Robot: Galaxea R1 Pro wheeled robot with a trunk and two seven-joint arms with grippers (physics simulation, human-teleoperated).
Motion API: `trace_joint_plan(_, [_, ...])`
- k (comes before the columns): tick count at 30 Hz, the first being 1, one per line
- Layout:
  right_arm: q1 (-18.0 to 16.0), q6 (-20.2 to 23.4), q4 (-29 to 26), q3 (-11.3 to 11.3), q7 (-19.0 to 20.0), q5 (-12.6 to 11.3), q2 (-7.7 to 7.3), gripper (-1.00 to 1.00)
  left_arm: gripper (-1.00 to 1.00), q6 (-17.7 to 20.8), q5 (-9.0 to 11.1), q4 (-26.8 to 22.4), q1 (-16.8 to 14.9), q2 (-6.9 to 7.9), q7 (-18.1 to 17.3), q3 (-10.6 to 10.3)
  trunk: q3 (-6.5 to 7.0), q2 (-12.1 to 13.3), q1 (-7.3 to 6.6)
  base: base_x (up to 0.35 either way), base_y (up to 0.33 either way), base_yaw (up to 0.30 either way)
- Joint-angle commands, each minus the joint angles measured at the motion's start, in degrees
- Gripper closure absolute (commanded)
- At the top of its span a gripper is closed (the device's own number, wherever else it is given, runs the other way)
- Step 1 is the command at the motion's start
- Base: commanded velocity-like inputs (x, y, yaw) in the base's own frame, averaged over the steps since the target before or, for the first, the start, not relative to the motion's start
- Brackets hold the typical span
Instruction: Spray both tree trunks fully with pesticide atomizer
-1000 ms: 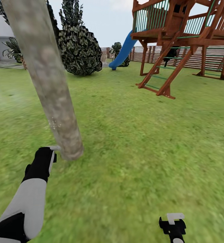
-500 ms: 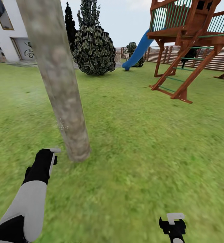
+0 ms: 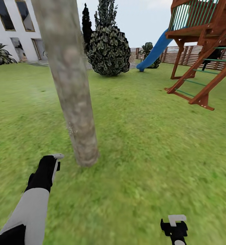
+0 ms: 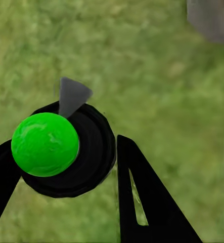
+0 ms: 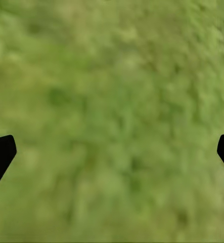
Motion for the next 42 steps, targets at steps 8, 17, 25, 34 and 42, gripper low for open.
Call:
trace_joint_plan(8, [-0.1, -0.2, 0.1, -0.5, -0.2, 0.6, 0.0, -1.0, 1.0, 0.1, 0.1, -0.5, 0.0, -1.31, 0.8, -2.6, -0.05, 0.0, 0.02, 0.19, -0.224, 0.021])
trace_joint_plan(17, [-0.1, -0.2, 0.0, -0.5, -0.2, 0.6, 0.0, -1.0, 1.0, 0.1, 0.1, -0.5, 0.0, -1.26, 0.8, -2.7, -0.05, 0.0, 0.02, 0.237, -0.188, 0.12])
trace_joint_plan(25, [-0.1, -0.2, 0.0, -0.5, -0.2, 0.6, 0.0, -1.0, 1.0, 0.1, 0.0, -0.6, 0.0, -1.23, 0.8, -2.7, -0.05, 0.0, 0.02, 0.027, -0.259, 0.0])
trace_joint_plan(34, [-0.1, -0.2, 0.0, -0.5, -0.2, 0.6, 0.0, -1.0, 1.0, 0.1, 0.0, -0.6, 0.0, -1.07, 0.8, -2.4, -0.05, 0.0, 0.02, -0.152, -0.244, 0.177])
trace_joint_plan(42, [-0.1, -0.2, 0.0, -0.5, -0.2, 0.6, 0.0, -1.0, 1.0, -0.5, 0.1, -0.6, 0.0, -1.05, 0.8, -2.3, -0.05, 0.0, 0.02, 0.108, -0.267, 0.098])
